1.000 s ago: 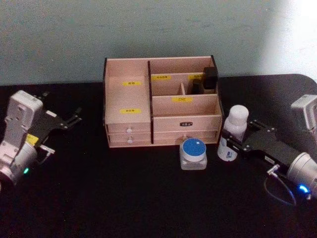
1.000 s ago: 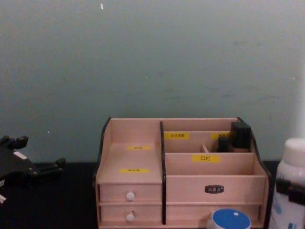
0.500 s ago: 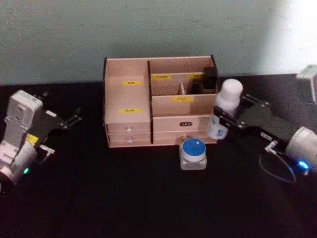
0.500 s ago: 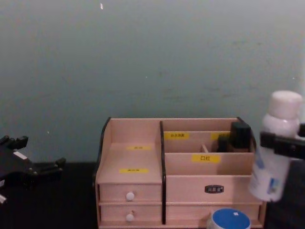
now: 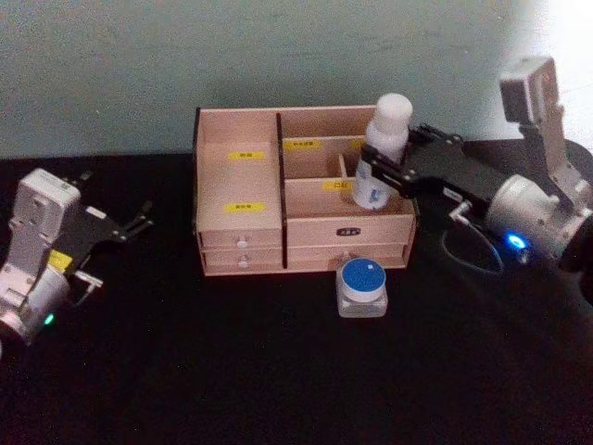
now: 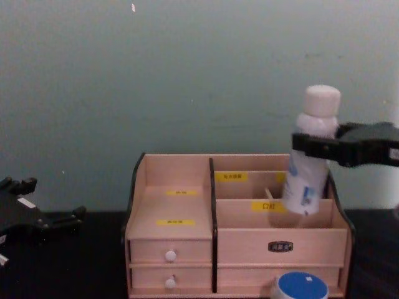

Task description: Pick up the facial cleanser and watermelon frost from the table and place them into the tiered storage box.

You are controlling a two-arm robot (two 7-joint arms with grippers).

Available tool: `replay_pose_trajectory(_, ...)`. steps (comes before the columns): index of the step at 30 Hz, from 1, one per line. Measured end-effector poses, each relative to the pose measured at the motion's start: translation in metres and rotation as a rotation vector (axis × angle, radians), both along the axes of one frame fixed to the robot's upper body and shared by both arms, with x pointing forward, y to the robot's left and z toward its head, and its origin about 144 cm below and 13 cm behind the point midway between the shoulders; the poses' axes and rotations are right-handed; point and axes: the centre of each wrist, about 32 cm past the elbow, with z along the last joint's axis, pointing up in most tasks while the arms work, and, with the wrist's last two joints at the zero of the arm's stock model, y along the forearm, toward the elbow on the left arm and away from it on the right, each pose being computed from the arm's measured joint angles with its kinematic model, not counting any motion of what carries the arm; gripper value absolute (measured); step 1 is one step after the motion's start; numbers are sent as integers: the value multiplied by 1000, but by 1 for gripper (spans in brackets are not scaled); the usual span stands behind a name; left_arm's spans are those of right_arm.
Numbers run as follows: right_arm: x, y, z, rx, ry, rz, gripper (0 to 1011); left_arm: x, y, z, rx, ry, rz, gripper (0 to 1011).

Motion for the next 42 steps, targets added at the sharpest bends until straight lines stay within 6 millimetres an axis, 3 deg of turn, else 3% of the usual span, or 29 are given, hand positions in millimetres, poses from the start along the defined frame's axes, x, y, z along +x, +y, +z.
replay_pose_trajectory(15,51,27,6,-4,28,10,589,0,0,0,0,0,0,1001)
replay_pose_trajectory(42,84,46,-1,-7,51,16,589,0,0,0,0,0,0,1001)
